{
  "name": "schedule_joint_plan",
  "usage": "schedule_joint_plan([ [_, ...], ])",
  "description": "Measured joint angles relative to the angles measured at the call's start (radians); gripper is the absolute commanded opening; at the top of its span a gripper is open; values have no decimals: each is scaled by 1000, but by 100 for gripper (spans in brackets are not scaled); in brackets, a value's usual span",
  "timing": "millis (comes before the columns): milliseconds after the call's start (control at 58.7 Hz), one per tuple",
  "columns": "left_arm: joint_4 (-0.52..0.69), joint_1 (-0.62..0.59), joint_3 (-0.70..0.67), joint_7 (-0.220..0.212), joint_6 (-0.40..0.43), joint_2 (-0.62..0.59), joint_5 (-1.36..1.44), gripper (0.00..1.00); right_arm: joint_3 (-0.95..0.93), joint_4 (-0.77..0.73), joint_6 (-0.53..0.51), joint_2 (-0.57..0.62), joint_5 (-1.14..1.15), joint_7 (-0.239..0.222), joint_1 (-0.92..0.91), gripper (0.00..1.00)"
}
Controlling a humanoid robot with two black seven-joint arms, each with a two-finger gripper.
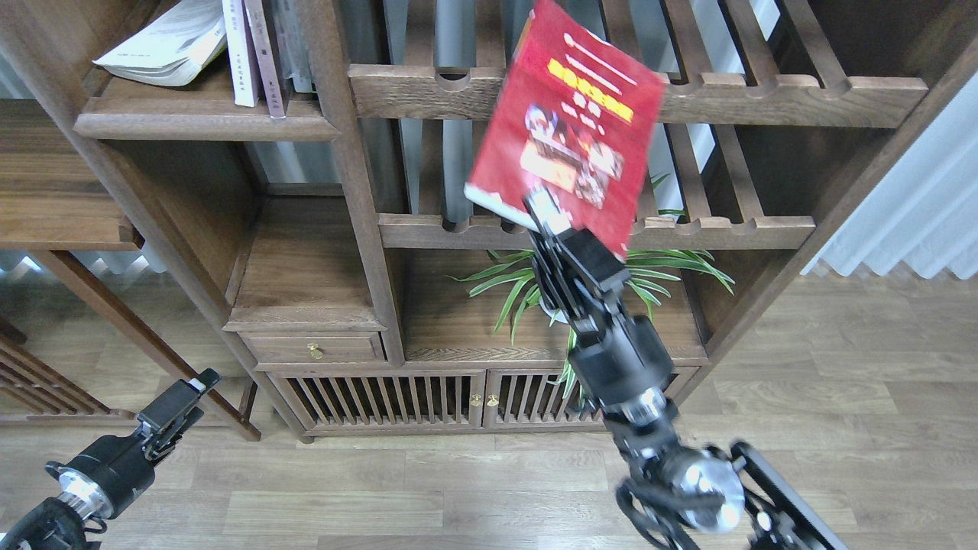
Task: Organize books on shelf
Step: 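Lower the red book down in front of the shelf with the right gripper, then grasp the red book's edge with the left gripper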
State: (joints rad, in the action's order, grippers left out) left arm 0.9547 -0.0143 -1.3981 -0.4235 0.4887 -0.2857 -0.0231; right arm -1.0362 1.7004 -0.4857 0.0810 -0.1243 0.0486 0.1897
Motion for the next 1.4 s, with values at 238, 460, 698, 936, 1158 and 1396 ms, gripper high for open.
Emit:
schedule_joint_plan([
  [238,0,1,18,-1,0,0,0,99,1,-9,-3,88,-1,-114,97,5],
  [460,1,11,54,0,0,0,-72,98,58,-80,-3,171,-9,-208,81,5],
  [698,17,21,166,0,0,-8,-353,98,163,-179,-3,177,-9,-329,-35,6],
  [936,56,28,266,0,0,-51,-468,98,216,-254,-3,205,-6,-424,-122,7],
  [1158,151,24,350,0,0,-92,-477,98,237,-311,-3,218,-4,-446,-159,8],
  [1396,289,27,377,0,0,-119,-478,98,239,-363,-3,220,-6,-460,-185,10],
])
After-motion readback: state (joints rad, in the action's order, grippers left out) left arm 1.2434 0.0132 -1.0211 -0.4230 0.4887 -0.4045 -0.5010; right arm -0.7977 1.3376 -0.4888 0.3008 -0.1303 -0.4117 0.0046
